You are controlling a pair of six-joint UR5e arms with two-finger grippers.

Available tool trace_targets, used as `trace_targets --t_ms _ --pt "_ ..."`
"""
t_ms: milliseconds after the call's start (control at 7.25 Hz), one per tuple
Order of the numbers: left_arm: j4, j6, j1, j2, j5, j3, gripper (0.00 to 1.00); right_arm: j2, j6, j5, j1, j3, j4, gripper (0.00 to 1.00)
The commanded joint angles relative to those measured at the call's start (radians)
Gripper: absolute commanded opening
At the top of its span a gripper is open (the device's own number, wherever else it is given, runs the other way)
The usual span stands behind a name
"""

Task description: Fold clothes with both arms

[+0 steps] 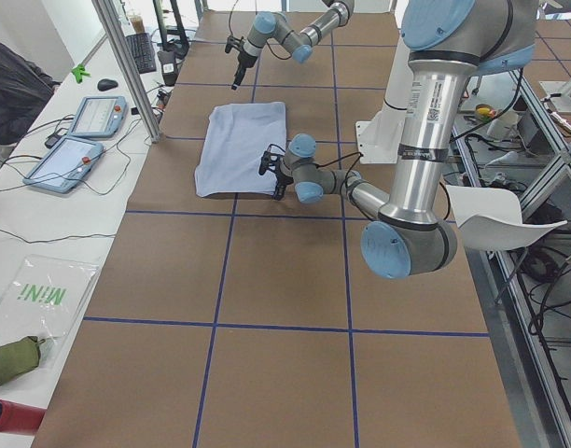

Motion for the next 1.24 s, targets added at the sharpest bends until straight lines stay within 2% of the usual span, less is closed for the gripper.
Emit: trace_targets --t_ms 0,414,552,690,828,966,1103 --pt "-0.001 -0.006 0.005 -0.002 0.0 -0.014 0.0 0.0 0.001 0.0 -0.002 0.0 0.0 1.0" --pt "0.01 0.009 -0.004 0.017 0.0 -0.071 0.0 0.0 0.001 0.0 -0.012 0.0 0.002 1.0" --pt "0.012 0.017 -0.017 0.027 0.005 -0.059 0.0 0.0 0.001 -0.001 -0.021 0.0 0.002 1.0" --pt "0.016 0.097 -0.084 0.024 0.006 -0.035 0.0 0.0 0.006 -0.001 -0.028 0.001 0.003 1.0" --pt "0.016 0.18 -0.159 0.012 0.006 0.019 0.0 -0.002 0.012 -0.001 -0.031 0.001 0.003 1.0" --pt "0.018 0.255 -0.235 -0.05 0.005 0.106 0.0 0.0 0.016 -0.001 -0.037 0.004 0.003 1.0" --pt "0.018 0.317 -0.298 -0.153 0.006 0.242 0.0 -0.002 0.019 -0.003 -0.044 0.016 0.002 1.0"
